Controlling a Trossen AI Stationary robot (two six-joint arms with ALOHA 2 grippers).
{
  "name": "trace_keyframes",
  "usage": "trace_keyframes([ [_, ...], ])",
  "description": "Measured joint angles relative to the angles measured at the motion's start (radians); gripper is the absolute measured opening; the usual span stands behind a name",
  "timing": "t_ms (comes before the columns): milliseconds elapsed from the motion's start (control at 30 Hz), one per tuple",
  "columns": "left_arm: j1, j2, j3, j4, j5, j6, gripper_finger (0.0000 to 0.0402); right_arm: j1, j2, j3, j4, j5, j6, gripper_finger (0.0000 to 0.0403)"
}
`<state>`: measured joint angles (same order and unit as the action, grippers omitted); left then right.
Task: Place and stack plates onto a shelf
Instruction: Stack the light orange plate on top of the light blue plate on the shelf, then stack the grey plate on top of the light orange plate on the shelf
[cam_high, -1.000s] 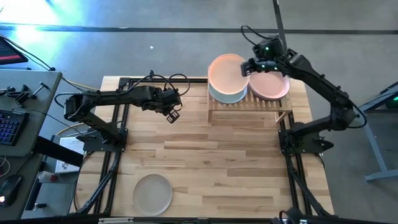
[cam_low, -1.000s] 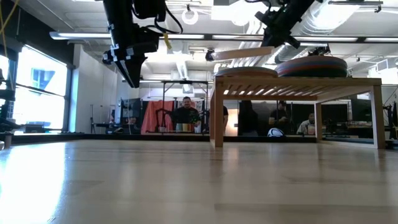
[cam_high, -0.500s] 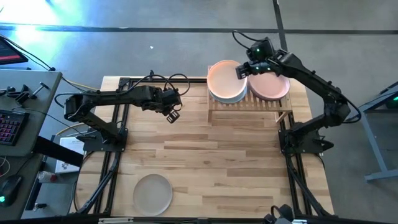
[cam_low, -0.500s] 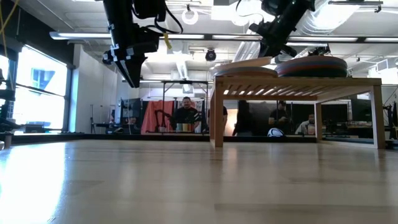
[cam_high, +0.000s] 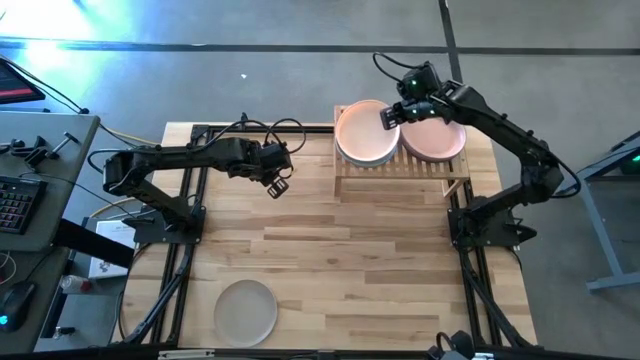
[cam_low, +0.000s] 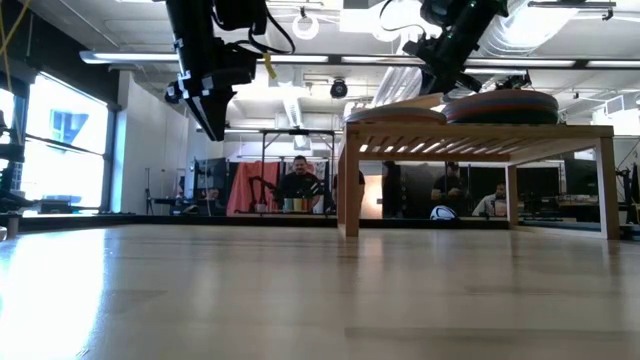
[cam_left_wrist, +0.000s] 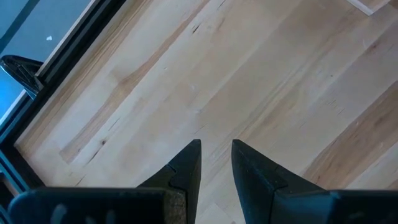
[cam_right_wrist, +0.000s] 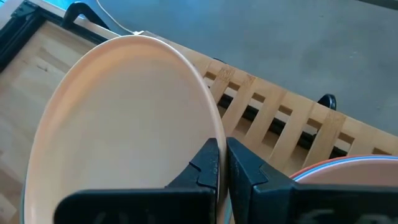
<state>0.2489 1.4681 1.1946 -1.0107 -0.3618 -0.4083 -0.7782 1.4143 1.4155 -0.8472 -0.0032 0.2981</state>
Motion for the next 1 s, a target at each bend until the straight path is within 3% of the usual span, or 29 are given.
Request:
trace_keyframes([
  [433, 0.000, 0.000, 0.000, 0.000, 0.000, 0.000, 0.0078, 0.000, 0.000, 0.000, -0.010, -0.038, 0.016, 0.0001],
  [800, 0.000, 0.000, 0.000, 0.000, 0.000, 0.001, 0.0078, 0.000, 0.000, 0.000, -0.046, -0.028, 0.016, 0.0052],
  [1000, 0.000, 0.000, 0.000, 0.000, 0.001, 0.001, 0.0078, -0.005, 0.000, 0.016, -0.053, -0.048, 0.010, 0.0058],
])
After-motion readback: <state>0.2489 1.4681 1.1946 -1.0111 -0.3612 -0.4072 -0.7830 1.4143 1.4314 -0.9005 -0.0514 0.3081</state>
